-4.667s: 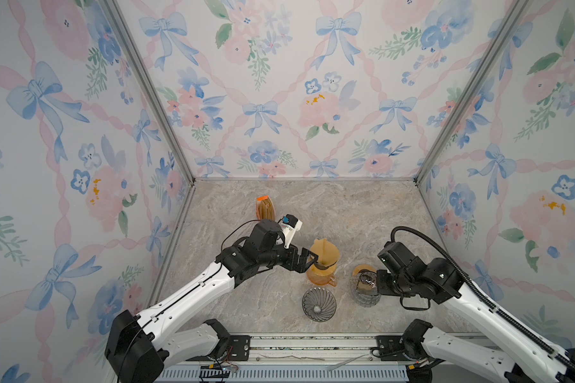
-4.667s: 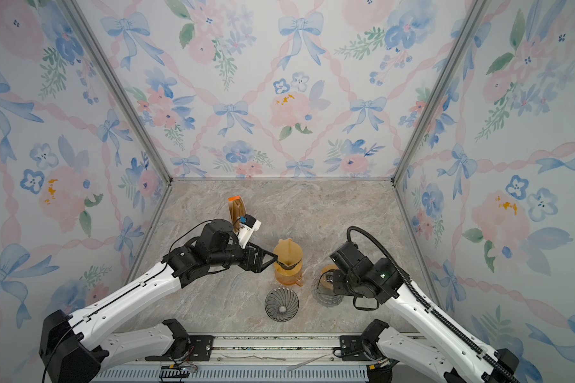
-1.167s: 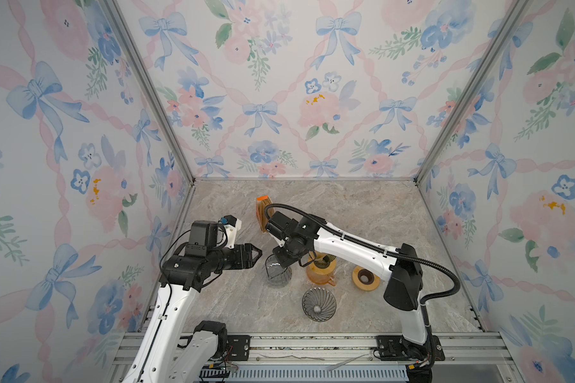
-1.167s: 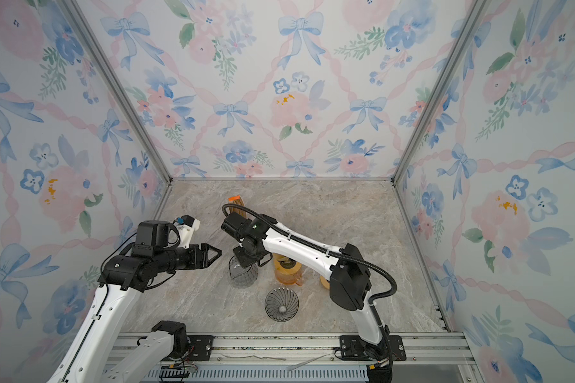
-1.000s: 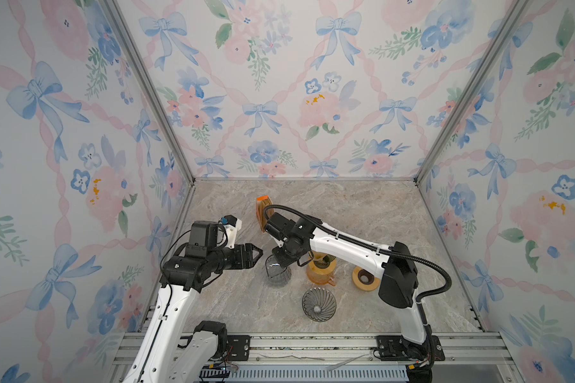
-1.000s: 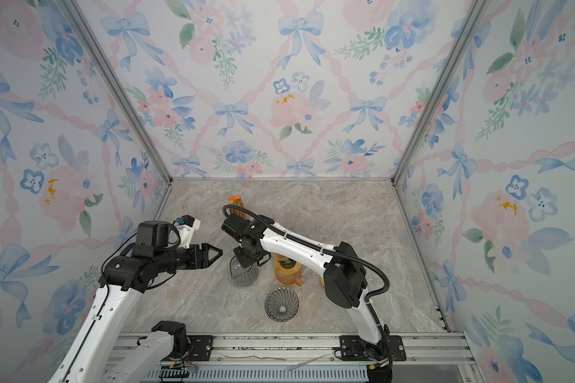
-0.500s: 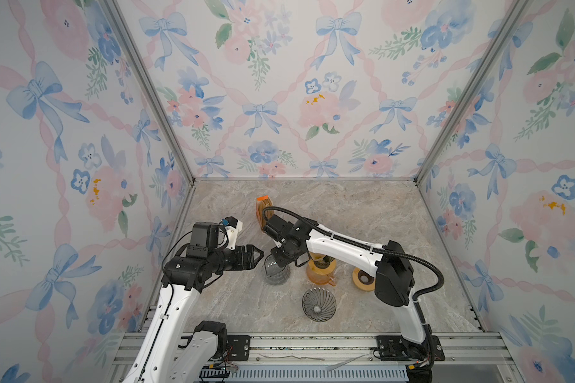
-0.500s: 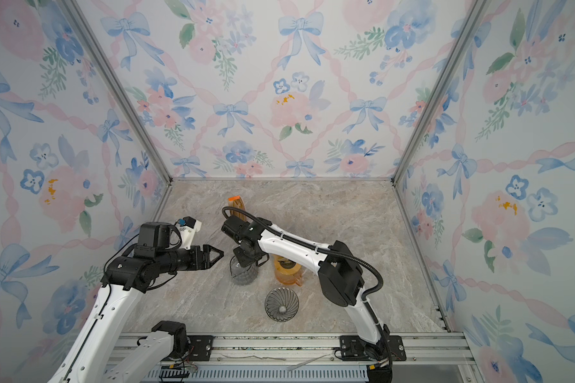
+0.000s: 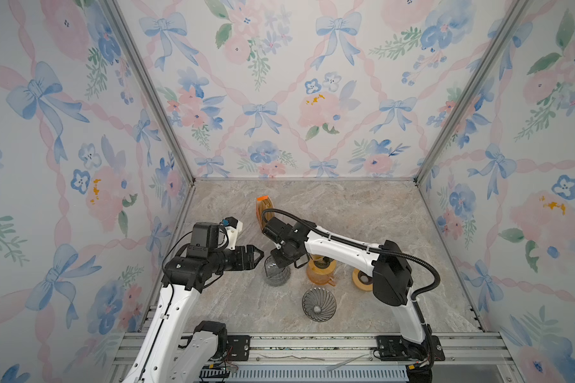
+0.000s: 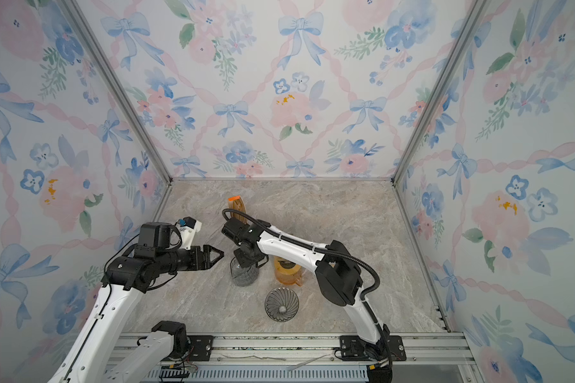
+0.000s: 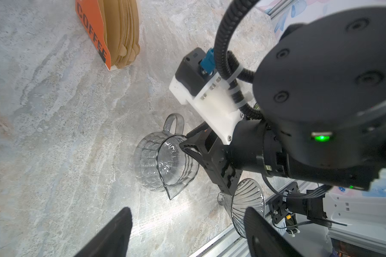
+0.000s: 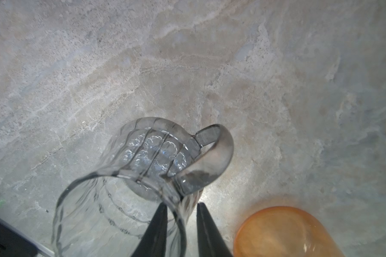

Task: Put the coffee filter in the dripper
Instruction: 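Set the glass pitcher down near the filter box and open the right gripper, then bring both grippers back to the filter rim in the green dripper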

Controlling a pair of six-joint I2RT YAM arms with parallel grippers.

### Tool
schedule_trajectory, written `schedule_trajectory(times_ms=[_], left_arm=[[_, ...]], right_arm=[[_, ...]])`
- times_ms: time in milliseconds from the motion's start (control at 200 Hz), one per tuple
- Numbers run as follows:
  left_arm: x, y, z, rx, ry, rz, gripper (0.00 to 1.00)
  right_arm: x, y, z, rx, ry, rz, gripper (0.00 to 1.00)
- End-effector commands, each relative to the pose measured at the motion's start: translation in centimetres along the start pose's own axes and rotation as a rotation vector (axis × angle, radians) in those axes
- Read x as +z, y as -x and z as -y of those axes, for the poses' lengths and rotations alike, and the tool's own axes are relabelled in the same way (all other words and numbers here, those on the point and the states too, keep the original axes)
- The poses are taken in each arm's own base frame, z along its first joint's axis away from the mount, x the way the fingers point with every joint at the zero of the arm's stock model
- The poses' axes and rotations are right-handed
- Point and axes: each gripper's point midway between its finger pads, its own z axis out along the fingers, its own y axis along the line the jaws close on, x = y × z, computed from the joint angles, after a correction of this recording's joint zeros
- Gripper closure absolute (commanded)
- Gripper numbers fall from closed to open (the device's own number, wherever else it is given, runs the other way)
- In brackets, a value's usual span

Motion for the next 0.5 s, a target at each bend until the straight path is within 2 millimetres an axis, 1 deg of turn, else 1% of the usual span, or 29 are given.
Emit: schedule_trajectory(times_ms=[0, 150, 250, 345, 355, 450, 475, 485, 495], left_arm=[[0.0, 0.2, 0.5, 0.014, -0.036, 0.013, 0.20], [-0.7, 0.8, 1.5, 0.033, -0.068, 0.043, 0.20], [-1.0, 1.5, 2.5, 0.041, -0.113, 0.070, 0.20], [-0.7, 1.9, 3.5, 0.034, -0.172, 0.075, 0.21], [-0.6, 1.9, 3.6, 0.031, -0.175, 0.073, 0.21], [0.1, 2.2, 4.3, 0.037, -0.184, 0.072, 0.21], [0.3, 2.2, 4.6, 0.047, -0.180, 0.071, 0.21], [0.4, 2.3, 4.7, 0.050, -0.178, 0.069, 0.21], [0.5, 2.3, 4.8, 0.053, -0.175, 0.069, 0.21]], right_arm=[[-3.5, 0.9, 0.0, -0.001, 0.014, 0.085, 0.69], [-7.3, 0.9, 0.0, 0.013, 0.038, 0.170, 0.61], [-9.8, 0.8, 0.6, 0.035, 0.049, 0.229, 0.55], [-12.6, 0.6, 1.7, 0.050, 0.048, 0.286, 0.50], [-12.6, 0.5, 1.7, 0.051, 0.047, 0.286, 0.50], [-15.1, 0.3, 2.8, 0.062, 0.046, 0.330, 0.46], [-14.9, 0.1, 3.1, 0.066, 0.039, 0.322, 0.45], [-15.8, 0.1, 3.3, 0.069, 0.046, 0.341, 0.45], [-16.2, 0.1, 3.5, 0.073, 0.044, 0.346, 0.45]])
